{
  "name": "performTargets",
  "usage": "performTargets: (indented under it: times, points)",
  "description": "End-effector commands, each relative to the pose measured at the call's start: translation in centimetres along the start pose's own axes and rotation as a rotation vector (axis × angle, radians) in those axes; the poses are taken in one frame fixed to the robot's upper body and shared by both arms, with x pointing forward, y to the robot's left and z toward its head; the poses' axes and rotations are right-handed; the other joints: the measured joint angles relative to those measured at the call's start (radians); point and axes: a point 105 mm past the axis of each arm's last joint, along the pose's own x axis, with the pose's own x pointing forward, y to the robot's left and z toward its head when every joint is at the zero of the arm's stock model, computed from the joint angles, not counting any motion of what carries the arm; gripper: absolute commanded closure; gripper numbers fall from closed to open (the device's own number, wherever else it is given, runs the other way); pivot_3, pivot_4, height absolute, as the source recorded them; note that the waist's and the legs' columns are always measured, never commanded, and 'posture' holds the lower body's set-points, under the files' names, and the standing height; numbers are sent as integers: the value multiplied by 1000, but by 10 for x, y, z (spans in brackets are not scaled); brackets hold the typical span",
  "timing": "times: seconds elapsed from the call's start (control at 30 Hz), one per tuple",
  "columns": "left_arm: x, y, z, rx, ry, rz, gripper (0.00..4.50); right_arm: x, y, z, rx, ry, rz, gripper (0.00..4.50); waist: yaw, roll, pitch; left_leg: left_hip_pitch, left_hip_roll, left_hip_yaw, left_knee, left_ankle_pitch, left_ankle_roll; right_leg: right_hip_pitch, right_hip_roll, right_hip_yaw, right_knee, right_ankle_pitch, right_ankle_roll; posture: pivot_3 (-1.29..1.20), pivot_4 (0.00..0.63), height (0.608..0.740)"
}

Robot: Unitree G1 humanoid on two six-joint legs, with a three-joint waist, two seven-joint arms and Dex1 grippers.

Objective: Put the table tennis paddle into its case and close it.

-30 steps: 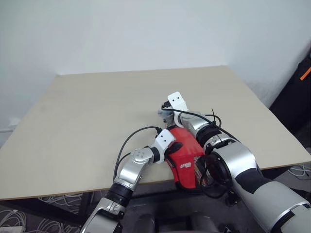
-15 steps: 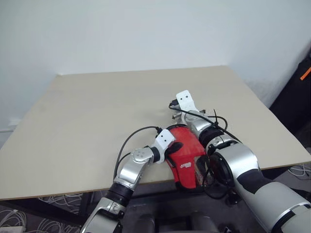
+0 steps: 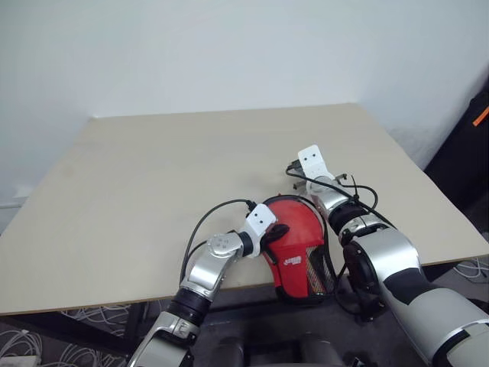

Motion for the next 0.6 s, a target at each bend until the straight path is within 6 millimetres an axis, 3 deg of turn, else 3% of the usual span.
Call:
performTargets:
  times: [0.03,0.3,0.43,0.6]
  points:
    - [2,-12,-19,-26,75,-39,4500,-1,-41,20,-13,-75,-120,4463,0,0,0,0,0,0,0,0,0,0,0,0,0,0,0,0,0,740]
    - [2,-15,-21,-34,77,-48,4500,-9,-71,-17,41,25,-142,4463,6,0,0,0,-2,-1,0,0,0,1,0,1,-1,-1,2,0,0,740]
    - [3,-17,-21,-38,78,-55,4500,-24,-87,-27,82,50,-162,4463,8,1,0,-1,-3,-3,1,0,1,2,0,2,-1,-2,2,0,0,740]
    - [5,-16,-21,-36,79,-57,4500,-38,-92,-31,118,75,-149,4463,7,1,0,-2,-4,-4,1,0,1,1,0,2,-1,-2,3,0,0,740]
